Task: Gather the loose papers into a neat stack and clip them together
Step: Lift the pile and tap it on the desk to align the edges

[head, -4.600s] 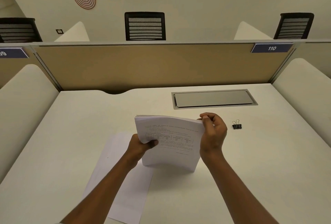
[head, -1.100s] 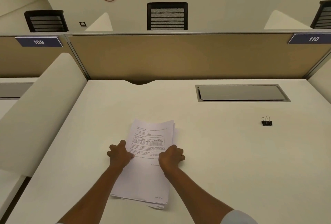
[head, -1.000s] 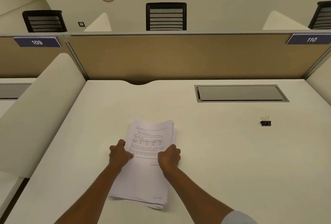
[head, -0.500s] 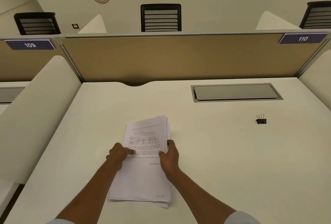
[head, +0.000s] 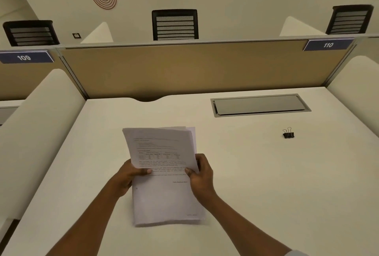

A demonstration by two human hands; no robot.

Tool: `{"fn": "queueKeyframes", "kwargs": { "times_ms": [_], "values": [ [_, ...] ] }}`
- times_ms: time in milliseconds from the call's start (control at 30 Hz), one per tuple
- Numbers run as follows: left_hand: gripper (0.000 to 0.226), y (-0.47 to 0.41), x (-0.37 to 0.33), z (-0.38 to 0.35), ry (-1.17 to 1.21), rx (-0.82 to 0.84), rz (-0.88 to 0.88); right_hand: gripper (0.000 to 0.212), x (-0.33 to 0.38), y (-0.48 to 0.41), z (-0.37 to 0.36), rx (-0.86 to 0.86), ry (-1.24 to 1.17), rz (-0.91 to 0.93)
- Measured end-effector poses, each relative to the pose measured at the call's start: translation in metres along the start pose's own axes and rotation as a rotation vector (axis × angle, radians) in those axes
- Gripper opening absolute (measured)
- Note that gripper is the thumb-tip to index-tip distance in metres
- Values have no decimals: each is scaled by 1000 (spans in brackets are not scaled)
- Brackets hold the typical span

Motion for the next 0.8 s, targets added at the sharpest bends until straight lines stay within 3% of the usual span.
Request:
{"fn": "queueKeyframes", "kwargs": {
  "times_ms": [133,267,333,433,700,800],
  "values": [
    [71,9,-26,-29,92,17,-108,57,27,-2,22,14,22,111],
    [55,17,-52,-65,175,-7,-233,83,43,-15,59,-112,16,103],
    [52,22,-63,-87,182,-11,-296,73,52,-21,83,-198,7,100],
    [48,28,-72,-122,156,-12,-339,43,65,-26,118,-273,-17,116],
    [44,32,-81,-203,118,0,-361,46,61,-50,186,-318,-168,47],
    [40,26,-82,-229,127,-23,-351,37,60,-66,211,-305,-157,62]
  ]
}}
Point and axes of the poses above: each hand's wrist, its own y-axis away from the middle knuckle, its own z-axis out of the back of the hand, x = y × z, the point moved 5 cm from there along -y, towards the middle knuckle, and after that the axes turned 10 degrees about -x, right-handed, at the moved point
